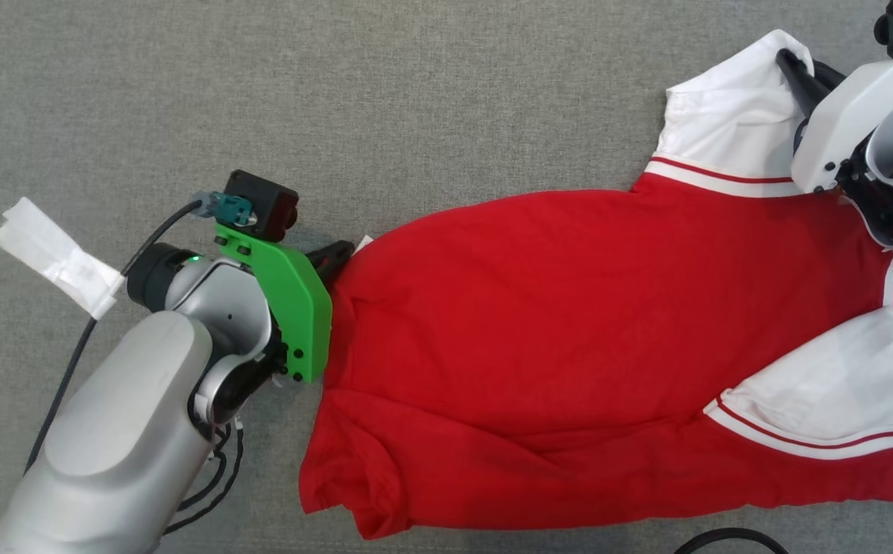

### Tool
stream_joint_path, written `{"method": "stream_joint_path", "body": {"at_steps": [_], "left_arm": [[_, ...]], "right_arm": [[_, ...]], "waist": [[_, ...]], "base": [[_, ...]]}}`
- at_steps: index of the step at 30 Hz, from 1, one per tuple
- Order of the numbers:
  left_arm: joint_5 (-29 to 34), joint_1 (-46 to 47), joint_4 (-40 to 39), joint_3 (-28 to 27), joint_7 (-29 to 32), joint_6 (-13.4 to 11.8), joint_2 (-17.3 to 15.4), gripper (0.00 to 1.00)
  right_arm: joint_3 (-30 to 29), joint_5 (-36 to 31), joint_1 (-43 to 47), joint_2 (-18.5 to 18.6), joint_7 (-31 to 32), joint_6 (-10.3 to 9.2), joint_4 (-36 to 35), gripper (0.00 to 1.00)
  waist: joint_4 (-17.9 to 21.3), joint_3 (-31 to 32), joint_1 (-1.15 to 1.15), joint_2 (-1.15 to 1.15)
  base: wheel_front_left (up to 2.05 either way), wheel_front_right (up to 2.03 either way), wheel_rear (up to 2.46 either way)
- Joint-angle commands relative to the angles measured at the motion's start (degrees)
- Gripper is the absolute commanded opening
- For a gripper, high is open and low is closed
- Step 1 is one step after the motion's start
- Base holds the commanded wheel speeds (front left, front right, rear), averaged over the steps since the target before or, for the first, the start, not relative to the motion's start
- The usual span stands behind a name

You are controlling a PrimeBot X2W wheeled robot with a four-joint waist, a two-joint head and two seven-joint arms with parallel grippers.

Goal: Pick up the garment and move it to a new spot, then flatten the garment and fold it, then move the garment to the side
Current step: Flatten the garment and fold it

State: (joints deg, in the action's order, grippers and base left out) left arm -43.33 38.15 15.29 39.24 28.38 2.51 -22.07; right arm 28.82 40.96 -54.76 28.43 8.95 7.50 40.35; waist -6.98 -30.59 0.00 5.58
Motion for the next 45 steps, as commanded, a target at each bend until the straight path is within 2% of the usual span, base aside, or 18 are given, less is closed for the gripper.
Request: {"method": "stream_joint_path", "body": {"at_steps": [1,5,11,23,31,37,40,41,45], "left_arm": [[0.2,-0.8,1.4,-0.5,-0.7,-1.1,-0.2,0.0],[0.2,-0.3,1.8,-3.2,-5.2,-3.1,0.6,0.0],[-0.2,-0.8,3.3,-5.4,-10.0,-4.5,1.4,0.0],[-4.9,-4.5,4.7,-10.8,-18.7,-5.2,4.1,0.0],[-6.4,-10.5,0.8,-12.5,-25.6,-3.5,5.0,0.0],[-6.6,-19.6,-5.5,-13.1,-30.9,-5.3,5.2,0.0],[-7.8,-24.9,-9.3,-14.5,-34.0,-6.4,5.6,0.0],[-7.8,-24.9,-9.3,-14.5,-34.0,-6.4,5.6,0.0],[-8.6,-31.8,-13.2,-16.5,-38.6,-8.1,6.1,0.0]], "right_arm": [[-0.3,-0.5,-0.6,0.2,-1.0,-0.03,0.4,0.0],[-0.4,-0.9,-0.7,-0.4,-3.5,-0.03,1.3,0.0],[-0.9,-0.9,-0.9,-0.7,-6.7,-0.03,2.4,0.0],[-2.5,1.4,3.9,1.3,-12.2,-0.03,0.3,0.0],[-5.1,4.4,14.2,3.8,-14.8,-0.03,-9.7,0.0],[-11.8,6.6,29.4,4.7,-15.8,-0.03,-20.9,0.0],[-17.0,6.3,38.5,3.3,-15.7,-0.03,-26.5,0.0],[-17.0,6.3,38.5,3.3,-15.7,-0.03,-26.5,0.0],[-23.6,5.3,49.1,-1.1,-14.5,-0.03,-33.5,0.0]], "waist": [[-0.2,0.6,0.0,0.01],[-0.2,1.7,0.0,0.01],[0.1,3.4,0.0,0.01],[0.9,8.6,0.0,0.01],[2.5,12.3,0.0,0.01],[3.5,14.8,0.0,0.01],[4.3,15.3,0.0,0.01],[4.3,15.3,0.0,0.01],[5.4,15.2,0.0,0.01]], "base": [[0.0,0.0,0.0],[0.0,0.0,0.0],[0.0,0.0,0.0],[0.0,0.0,0.0],[0.0,0.0,0.0],[0.0,0.0,0.0],[0.0,0.0,0.0],[0.0,0.0,0.0],[0.0,0.0,0.0]]}}
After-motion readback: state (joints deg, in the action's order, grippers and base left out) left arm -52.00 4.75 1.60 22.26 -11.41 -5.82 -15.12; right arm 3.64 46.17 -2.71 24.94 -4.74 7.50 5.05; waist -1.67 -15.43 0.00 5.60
